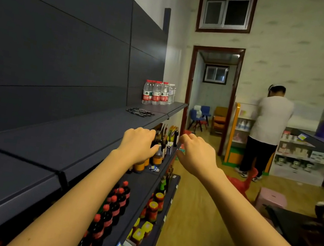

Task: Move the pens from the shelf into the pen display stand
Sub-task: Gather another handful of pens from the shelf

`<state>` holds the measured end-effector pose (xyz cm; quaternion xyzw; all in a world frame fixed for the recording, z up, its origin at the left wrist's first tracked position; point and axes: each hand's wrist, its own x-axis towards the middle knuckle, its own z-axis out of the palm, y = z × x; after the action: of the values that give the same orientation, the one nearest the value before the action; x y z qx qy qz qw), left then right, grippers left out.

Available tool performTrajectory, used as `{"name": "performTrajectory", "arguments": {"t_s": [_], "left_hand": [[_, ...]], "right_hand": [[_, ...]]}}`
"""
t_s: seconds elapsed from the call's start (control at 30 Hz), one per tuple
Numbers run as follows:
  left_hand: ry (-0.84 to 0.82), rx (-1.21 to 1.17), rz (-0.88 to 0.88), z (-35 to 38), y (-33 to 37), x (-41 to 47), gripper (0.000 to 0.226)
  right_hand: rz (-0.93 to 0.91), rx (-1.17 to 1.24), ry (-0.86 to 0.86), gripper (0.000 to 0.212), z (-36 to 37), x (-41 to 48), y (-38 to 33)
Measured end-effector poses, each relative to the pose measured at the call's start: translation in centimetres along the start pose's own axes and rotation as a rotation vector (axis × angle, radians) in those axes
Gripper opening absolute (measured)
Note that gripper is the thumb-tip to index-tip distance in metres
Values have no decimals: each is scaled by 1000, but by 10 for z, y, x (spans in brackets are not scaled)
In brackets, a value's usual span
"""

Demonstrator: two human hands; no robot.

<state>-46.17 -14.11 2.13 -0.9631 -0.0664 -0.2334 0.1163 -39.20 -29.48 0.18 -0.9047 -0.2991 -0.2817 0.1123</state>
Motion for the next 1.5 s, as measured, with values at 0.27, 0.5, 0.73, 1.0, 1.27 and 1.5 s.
{"name": "performTrajectory", "arguments": {"t_s": [0.27,0.5,0.73,1.0,1.27,1.5], "left_hand": [[-21,5,-10,64,7,121,34],[-18,57,-75,124,28,227,35],[-28,135,-197,177,24,310,37],[-77,230,-347,226,-25,373,38],[-99,321,-446,266,-79,434,35],[-134,379,-544,298,-107,479,35]], "right_hand": [[-15,10,-9,36,68,97,70],[-82,46,-26,35,135,186,150],[-237,78,-90,37,189,281,196],[-390,161,-154,39,262,378,190],[-474,225,-142,40,331,472,181],[-558,304,-161,41,381,538,169]]}}
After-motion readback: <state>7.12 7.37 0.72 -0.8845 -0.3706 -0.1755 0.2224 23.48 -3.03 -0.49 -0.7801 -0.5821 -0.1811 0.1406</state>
